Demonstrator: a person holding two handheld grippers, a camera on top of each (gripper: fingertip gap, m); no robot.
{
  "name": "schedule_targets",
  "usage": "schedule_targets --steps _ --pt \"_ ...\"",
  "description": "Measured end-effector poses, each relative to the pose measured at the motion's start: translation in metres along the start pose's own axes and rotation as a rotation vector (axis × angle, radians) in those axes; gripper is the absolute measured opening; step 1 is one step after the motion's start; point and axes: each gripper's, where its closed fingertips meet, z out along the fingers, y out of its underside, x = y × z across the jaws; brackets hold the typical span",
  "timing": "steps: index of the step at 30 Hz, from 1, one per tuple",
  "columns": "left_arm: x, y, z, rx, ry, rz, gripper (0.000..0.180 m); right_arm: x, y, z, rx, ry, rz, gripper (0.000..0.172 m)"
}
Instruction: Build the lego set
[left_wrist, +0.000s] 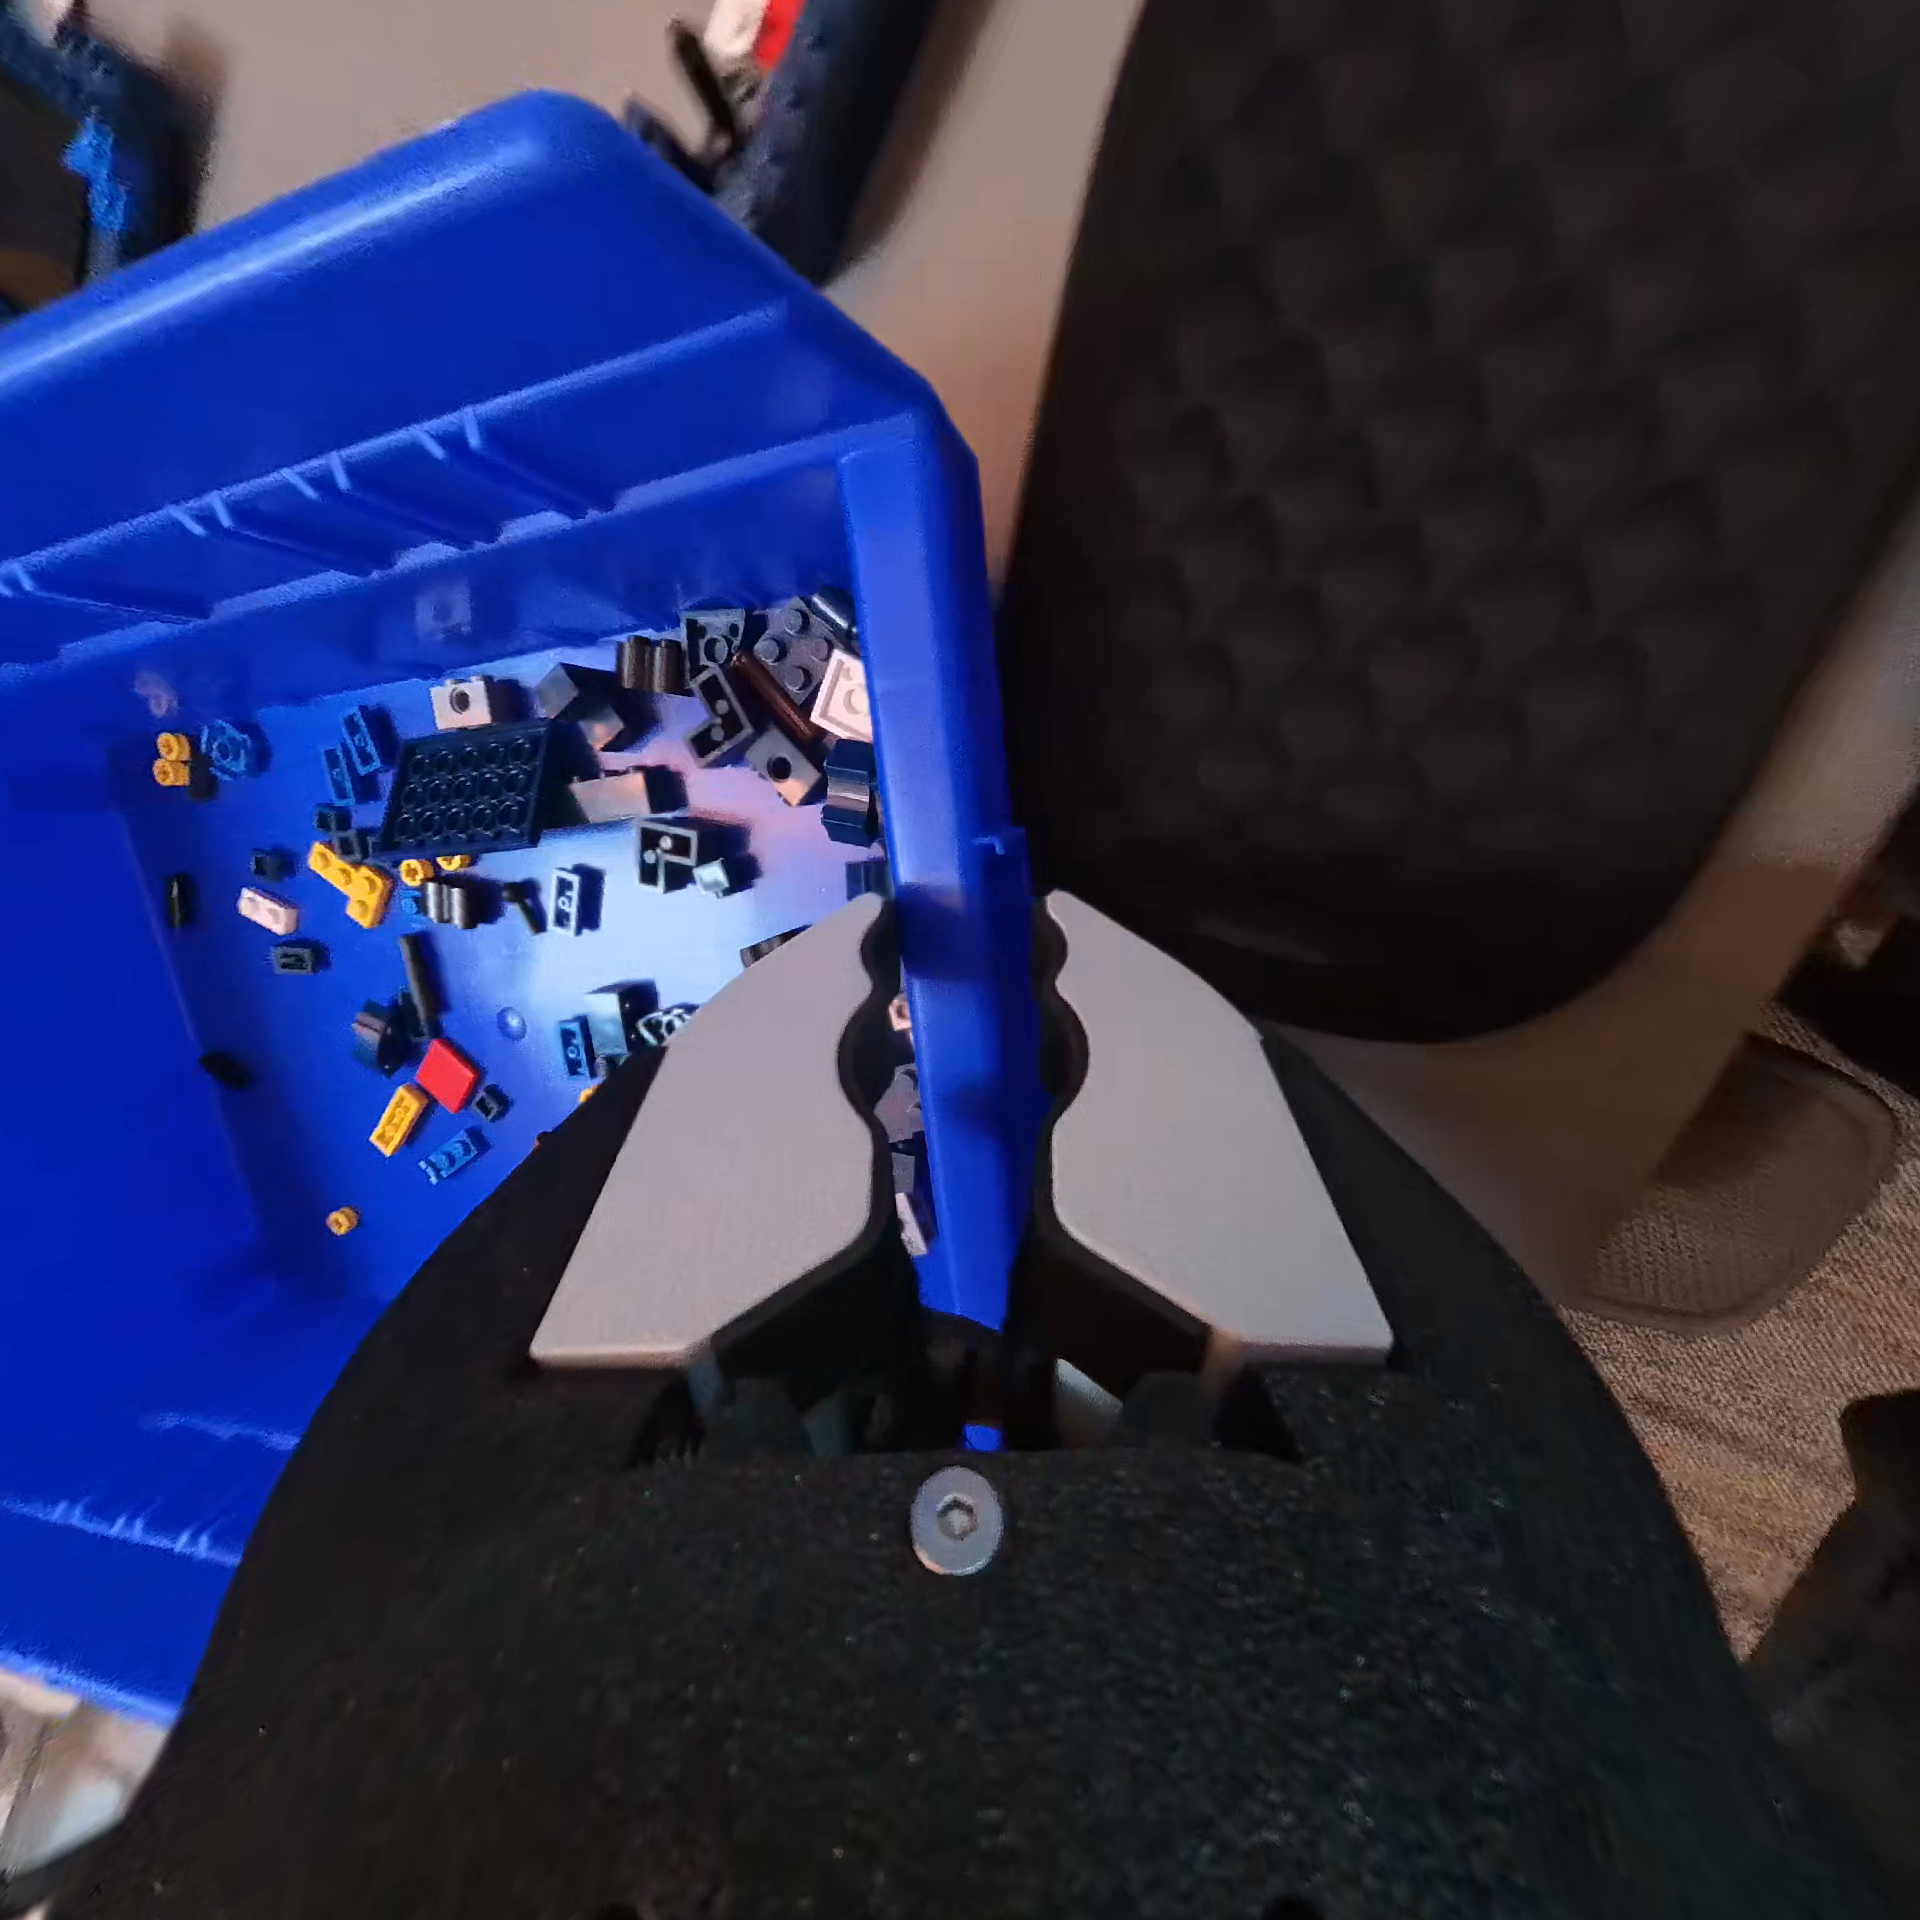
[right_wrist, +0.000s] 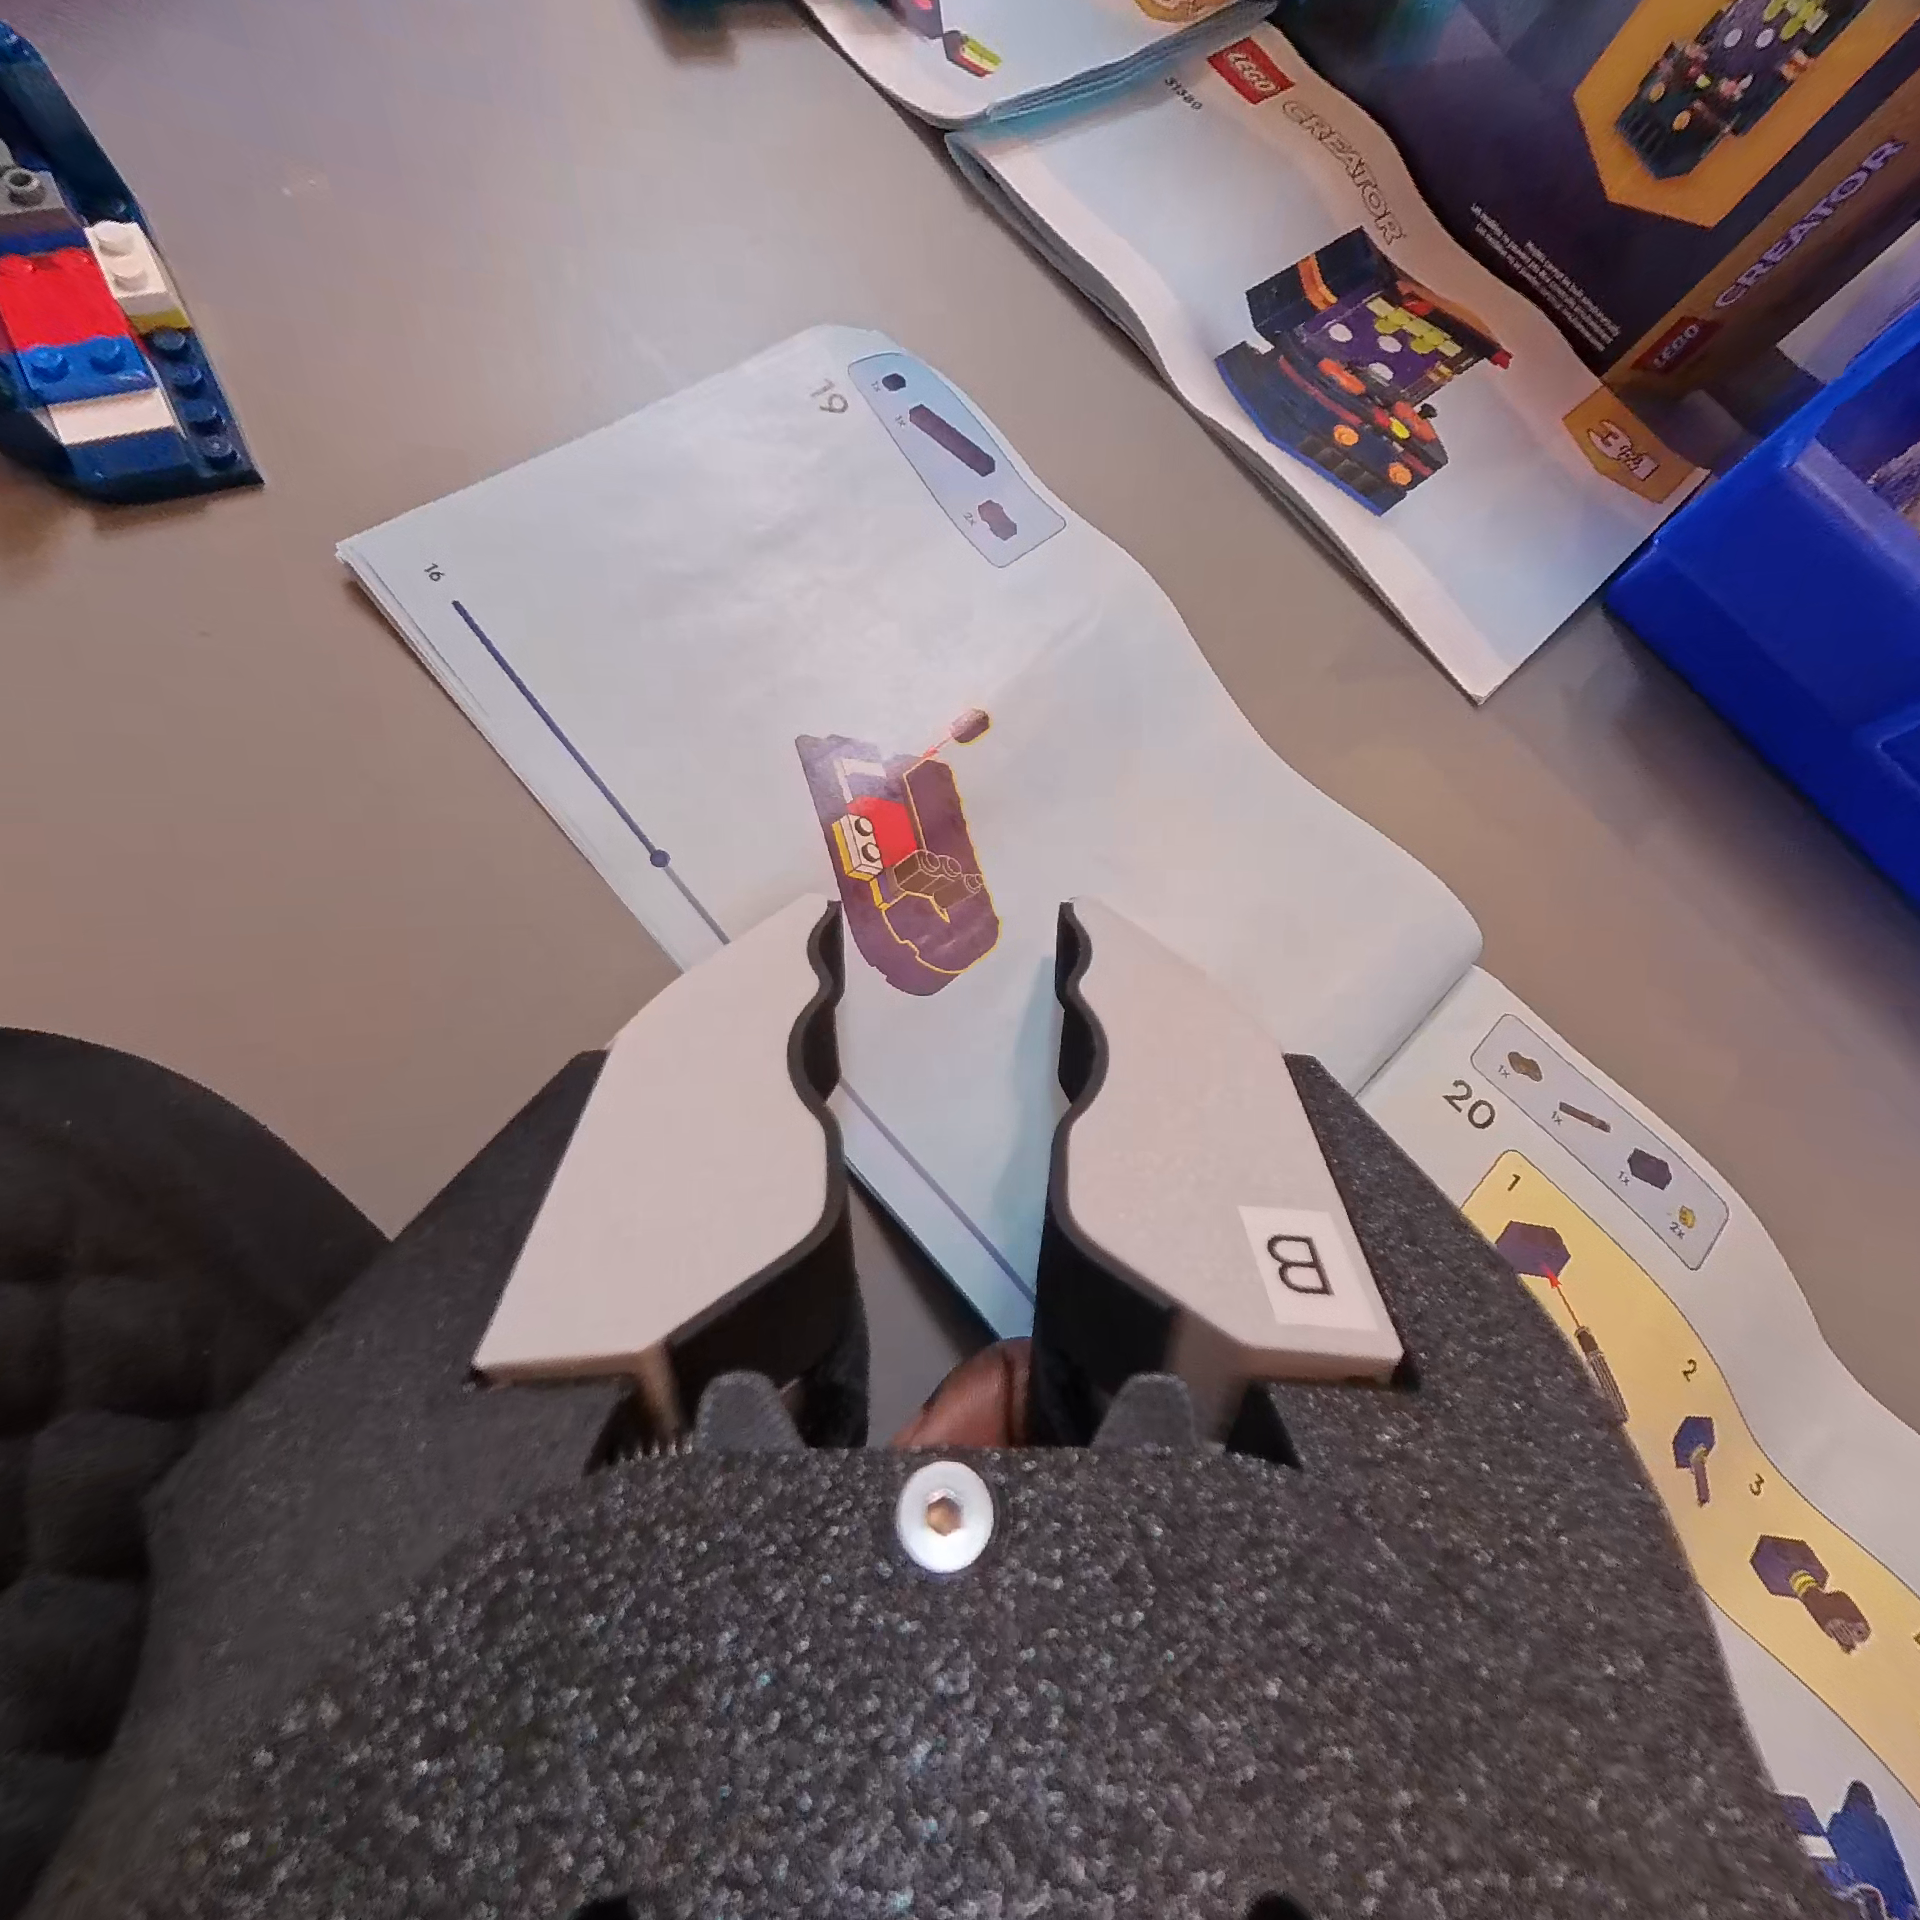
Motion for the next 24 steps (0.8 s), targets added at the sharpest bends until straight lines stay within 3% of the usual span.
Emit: schedule_targets --steps 8,11,15,17,21,24 --pt "0.002 -0.007 -0.005 0.068 0.031 -0.029 0.023 -0.001 0.000 -0.001 -0.001 -0.005 -0.012 0.037" --pt "-0.013 -0.029 -0.035 0.278 -0.048 -0.112 0.033 -0.002 0.000 0.000 0.007 -0.029 0.021 0.036" --pt "-0.064 -0.033 -0.088 0.500 -0.299 -0.296 0.038 -0.002 0.001 0.001 0.008 -0.048 0.042 0.037" --pt "-0.078 -0.019 -0.095 0.457 -0.336 -0.347 0.041 -0.002 0.000 0.001 0.010 -0.044 0.032 0.037" --pt "-0.078 0.006 -0.077 0.242 -0.214 -0.286 0.035 -0.002 0.000 0.000 0.010 -0.042 0.021 0.036" --pt "-0.076 0.009 -0.070 0.180 -0.135 -0.260 0.030 -0.002 0.000 0.000 0.011 -0.040 0.018 0.036"
